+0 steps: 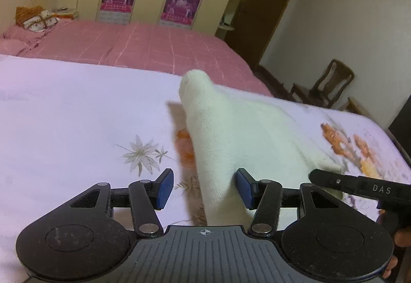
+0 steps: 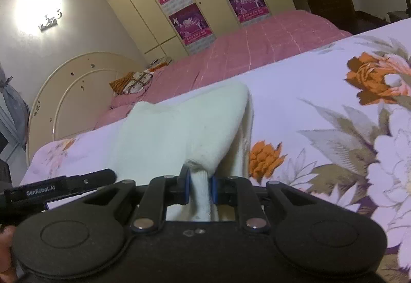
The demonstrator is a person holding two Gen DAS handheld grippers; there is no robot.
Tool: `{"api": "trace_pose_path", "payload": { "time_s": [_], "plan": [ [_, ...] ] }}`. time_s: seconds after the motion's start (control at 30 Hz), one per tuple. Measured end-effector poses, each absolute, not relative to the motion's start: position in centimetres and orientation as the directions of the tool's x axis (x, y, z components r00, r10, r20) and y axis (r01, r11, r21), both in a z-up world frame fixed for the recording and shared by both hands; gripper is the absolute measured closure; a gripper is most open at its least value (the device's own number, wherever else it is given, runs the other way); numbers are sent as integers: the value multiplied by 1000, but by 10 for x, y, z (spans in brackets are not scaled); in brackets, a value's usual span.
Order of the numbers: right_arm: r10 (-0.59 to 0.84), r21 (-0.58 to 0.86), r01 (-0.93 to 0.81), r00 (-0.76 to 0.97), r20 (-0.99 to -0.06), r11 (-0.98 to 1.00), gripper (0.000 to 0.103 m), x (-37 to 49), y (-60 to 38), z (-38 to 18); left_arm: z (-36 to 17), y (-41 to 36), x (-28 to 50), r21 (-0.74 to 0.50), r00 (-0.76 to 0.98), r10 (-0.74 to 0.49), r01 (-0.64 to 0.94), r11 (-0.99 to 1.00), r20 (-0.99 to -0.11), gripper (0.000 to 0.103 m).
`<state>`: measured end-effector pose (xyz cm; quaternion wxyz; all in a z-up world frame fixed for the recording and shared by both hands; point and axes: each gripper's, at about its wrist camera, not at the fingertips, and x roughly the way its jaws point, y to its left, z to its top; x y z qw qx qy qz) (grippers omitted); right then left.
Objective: Fold small clothes
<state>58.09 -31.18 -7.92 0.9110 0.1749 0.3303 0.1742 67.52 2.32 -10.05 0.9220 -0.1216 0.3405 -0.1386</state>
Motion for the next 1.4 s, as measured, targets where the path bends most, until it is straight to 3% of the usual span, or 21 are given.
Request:
{"api": "trace_pose_path", "payload": {
  "time_s": [0.13, 0.2, 0.33, 0.4, 0.47, 0.53, 0.7, 0.8, 1.07, 1.33, 1.4],
  "plan": [
    [452, 438, -219, 704, -548, 872, 83, 588, -311, -78, -83, 30, 679, -321, 791, -335, 185, 929, -512, 49],
    [449, 443, -222, 730, -516, 869, 69, 589, -316, -69, -80, 37, 692, -348, 801, -320, 150, 925, -506, 50],
    [470, 494, -195, 709, -526, 847, 67, 622, -322, -68, -88, 41, 720, -381, 787, -311, 104, 919, -534, 50],
    [463, 475, -195, 694, -551, 858, 73, 634, -318, -72, -96, 37, 729, -379, 770, -312, 99, 920, -557, 50],
    [431, 405, -214, 693, -579, 889, 92, 641, -312, -76, -107, 28, 738, -360, 742, -304, 90, 929, -598, 44],
    [387, 358, -196, 699, -602, 913, 92, 643, -312, -81, -111, 18, 742, -354, 736, -293, 77, 932, -610, 37],
    [380, 366, -181, 705, -599, 913, 91, 635, -313, -77, -96, 14, 719, -334, 744, -314, 129, 934, -590, 37],
    [436, 412, -222, 710, -553, 884, 76, 609, -324, -61, -92, 29, 682, -347, 763, -337, 158, 925, -552, 37],
    [511, 492, -233, 647, -566, 839, 76, 530, -335, -73, -107, 52, 601, -427, 749, -371, 130, 895, -549, 37],
    [517, 510, -205, 607, -604, 835, 78, 515, -321, -86, -117, 42, 582, -346, 717, -331, 132, 929, -614, 37],
    [490, 476, -201, 607, -626, 856, 90, 516, -314, -86, -115, 42, 582, -350, 710, -335, 132, 927, -619, 37]
  ]
}}
